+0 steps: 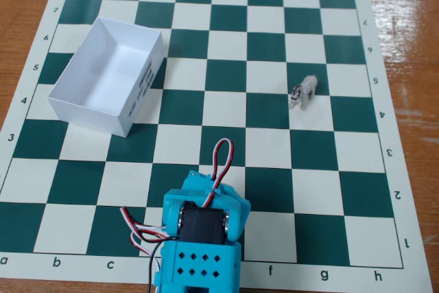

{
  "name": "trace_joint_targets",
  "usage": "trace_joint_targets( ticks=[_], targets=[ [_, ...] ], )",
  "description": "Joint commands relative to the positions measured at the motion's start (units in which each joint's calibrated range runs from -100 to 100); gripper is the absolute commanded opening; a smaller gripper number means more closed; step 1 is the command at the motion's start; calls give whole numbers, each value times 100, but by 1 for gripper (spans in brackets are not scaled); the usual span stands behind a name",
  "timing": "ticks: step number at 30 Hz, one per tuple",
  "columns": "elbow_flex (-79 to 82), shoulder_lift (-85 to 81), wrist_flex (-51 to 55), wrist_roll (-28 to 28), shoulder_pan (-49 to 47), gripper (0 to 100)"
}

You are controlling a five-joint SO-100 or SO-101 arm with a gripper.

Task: Grab the toy horse and put it in the box.

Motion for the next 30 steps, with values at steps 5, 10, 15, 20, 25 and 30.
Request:
trace_joint_targets(
  ticks=[5,10,15,20,25,30],
  targets=[
    [36,-25,12,12,-44,0],
    [36,-25,12,17,-52,0],
    [36,-25,12,17,-109,0],
    [36,-25,12,-7,-80,0],
    [36,-7,3,-27,-87,0],
    [-18,-25,20,-56,-109,0]
  ],
)
